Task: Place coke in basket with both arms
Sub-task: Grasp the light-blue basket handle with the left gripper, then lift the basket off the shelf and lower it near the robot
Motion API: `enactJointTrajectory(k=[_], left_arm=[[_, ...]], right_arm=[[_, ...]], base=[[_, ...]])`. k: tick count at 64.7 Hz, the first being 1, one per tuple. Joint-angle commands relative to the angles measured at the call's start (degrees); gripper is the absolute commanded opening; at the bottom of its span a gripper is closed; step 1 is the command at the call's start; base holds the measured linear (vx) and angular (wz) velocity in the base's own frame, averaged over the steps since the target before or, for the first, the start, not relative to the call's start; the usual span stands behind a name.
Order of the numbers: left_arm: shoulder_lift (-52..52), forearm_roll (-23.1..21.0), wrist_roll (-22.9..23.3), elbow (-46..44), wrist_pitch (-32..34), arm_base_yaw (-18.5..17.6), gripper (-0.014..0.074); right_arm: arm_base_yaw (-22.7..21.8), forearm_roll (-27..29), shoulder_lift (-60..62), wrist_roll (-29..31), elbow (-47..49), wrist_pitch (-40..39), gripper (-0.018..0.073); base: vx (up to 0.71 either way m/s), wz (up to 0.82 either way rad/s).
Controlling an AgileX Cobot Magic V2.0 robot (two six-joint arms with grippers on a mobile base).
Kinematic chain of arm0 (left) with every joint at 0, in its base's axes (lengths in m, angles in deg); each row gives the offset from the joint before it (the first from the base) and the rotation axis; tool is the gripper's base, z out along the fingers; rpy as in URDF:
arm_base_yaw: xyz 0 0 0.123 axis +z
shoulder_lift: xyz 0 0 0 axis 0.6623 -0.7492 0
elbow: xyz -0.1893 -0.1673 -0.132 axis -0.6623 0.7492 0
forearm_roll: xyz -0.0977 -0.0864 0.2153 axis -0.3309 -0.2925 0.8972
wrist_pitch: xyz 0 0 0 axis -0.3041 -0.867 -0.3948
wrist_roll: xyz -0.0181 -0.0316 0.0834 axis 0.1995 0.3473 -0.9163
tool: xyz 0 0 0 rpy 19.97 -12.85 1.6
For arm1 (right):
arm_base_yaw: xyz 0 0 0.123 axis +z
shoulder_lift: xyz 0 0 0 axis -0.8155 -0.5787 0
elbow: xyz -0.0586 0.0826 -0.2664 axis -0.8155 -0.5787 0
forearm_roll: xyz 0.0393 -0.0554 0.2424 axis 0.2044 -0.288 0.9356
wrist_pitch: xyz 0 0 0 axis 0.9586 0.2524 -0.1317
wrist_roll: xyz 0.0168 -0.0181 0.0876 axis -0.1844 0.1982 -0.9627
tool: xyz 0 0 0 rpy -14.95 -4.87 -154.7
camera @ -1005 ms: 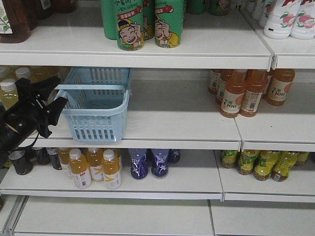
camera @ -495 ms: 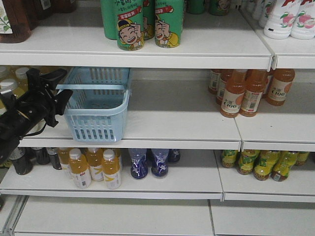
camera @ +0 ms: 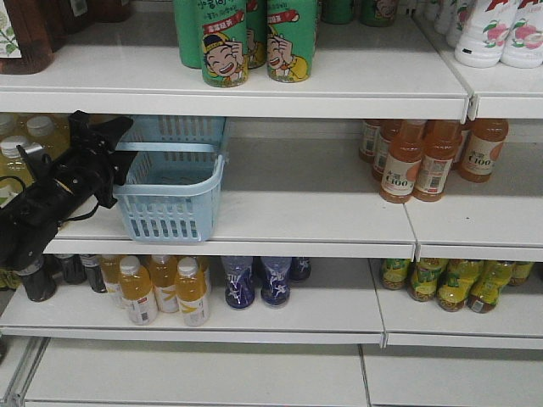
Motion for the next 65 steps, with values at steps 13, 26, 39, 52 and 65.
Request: enactJointTrajectory(k=[13,26,39,52,65], left_arm=[[2.9,6.5,0.5,-1.7,6.3,-0.4,-0.0009],[2.9,14.0,4.5,-0.9,15.7,-0.4,-0.0008],[4.3,24.5,10.6,5.3,20.8,-0.4,-0.0008],[10.5,36.4,10.3,14.5,20.8,-0.4,-0.0008],[20.4,47.2,10.3,23.6,20.8,-0.4,-0.0008]], right_arm=[[-0.3,-0.2,1.1,0.3,-0.8,-4.0,-0.0005],[-0.3,-0.2,1.1,0.3,-0.8,-4.0,-0.0005],[-0.3,-0.2,1.1,0.3,-0.8,-4.1,-0.0005],[-0.3,-0.2,1.1,0.3,-0.8,-4.1,-0.0005],[-0.3,-0.2,1.1,0.3,-0.8,-4.1,-0.0005]], base=[[0.00,0.00],[0.00,0.00],[0.00,0.00],[0.00,0.00],[0.00,0.00]])
